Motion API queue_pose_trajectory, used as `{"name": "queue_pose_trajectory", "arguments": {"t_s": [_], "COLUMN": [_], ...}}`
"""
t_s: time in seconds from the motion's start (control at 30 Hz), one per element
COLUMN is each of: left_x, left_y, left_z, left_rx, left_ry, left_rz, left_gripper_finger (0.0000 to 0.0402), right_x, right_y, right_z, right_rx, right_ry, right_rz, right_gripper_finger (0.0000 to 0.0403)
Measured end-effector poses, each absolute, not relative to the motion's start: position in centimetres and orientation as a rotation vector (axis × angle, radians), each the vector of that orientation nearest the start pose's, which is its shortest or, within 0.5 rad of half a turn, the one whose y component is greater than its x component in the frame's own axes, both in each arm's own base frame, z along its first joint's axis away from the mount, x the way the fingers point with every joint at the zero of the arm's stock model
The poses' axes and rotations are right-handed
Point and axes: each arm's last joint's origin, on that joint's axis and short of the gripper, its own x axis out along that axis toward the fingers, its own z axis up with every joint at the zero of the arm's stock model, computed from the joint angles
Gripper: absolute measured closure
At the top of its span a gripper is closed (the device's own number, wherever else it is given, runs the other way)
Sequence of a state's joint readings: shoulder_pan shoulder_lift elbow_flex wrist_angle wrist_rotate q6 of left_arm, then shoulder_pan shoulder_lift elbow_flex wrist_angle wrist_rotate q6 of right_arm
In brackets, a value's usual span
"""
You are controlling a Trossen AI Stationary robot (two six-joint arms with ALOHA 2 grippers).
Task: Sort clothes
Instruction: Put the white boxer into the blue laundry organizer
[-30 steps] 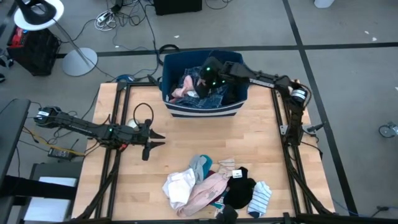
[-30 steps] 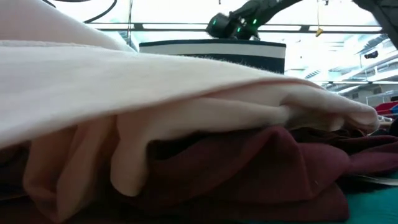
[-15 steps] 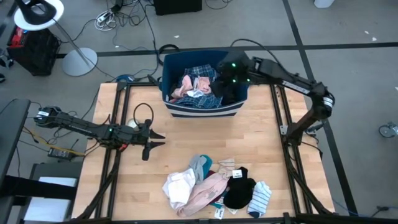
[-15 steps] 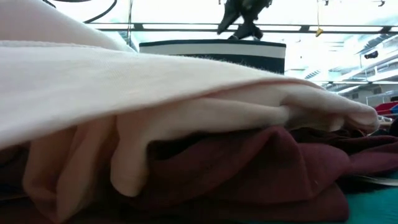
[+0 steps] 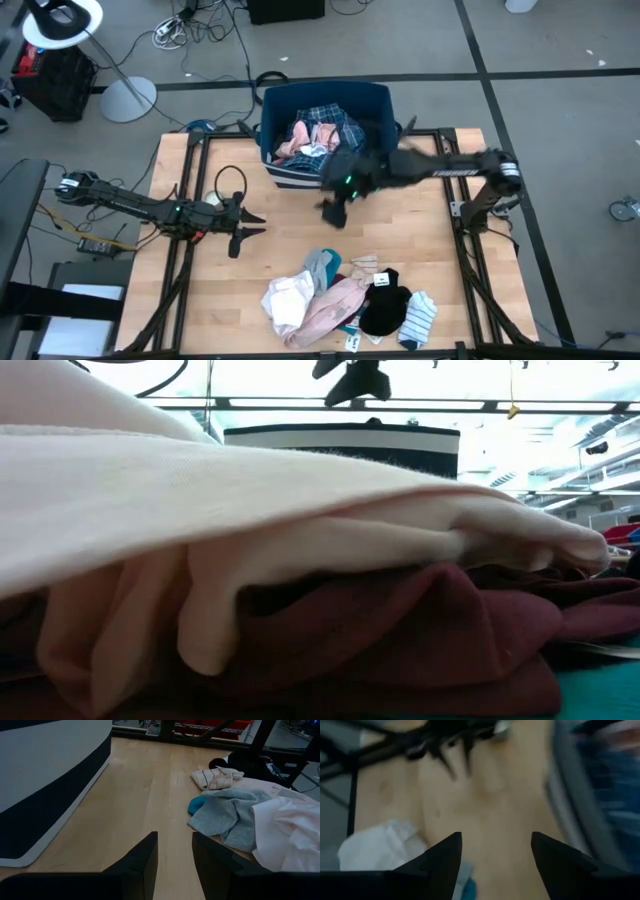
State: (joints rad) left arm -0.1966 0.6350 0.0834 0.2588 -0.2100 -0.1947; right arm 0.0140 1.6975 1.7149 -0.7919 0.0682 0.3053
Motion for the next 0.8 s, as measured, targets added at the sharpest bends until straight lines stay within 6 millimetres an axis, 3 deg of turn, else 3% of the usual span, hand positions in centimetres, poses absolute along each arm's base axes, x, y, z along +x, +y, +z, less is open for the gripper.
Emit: {"name": "queue_pose_trajectory", "arguments": {"t_s": [0.37,0.6,0.8], "left_x": [13.8,13.8,13.8], "left_y": [-2.1,-2.1,-2.2], "left_z": [15.5,15.5,15.4], "left_rx": [-0.135,-0.141,-0.177], "left_ry": [0.283,0.282,0.293], "left_rz": [0.041,0.041,0.036], "left_gripper_finger": [0.0275,0.0275,0.0275], "right_x": [42.7,45.9,46.9], "right_y": [6.0,6.9,7.1], "right_z": [27.4,23.5,20.4], "right_rx": [0.245,0.288,0.310], "right_ry": [0.919,0.856,0.904], "right_rz": [0.075,0.267,0.223], "right_gripper_finger": [0.0170,0.0171,0.0178]}}
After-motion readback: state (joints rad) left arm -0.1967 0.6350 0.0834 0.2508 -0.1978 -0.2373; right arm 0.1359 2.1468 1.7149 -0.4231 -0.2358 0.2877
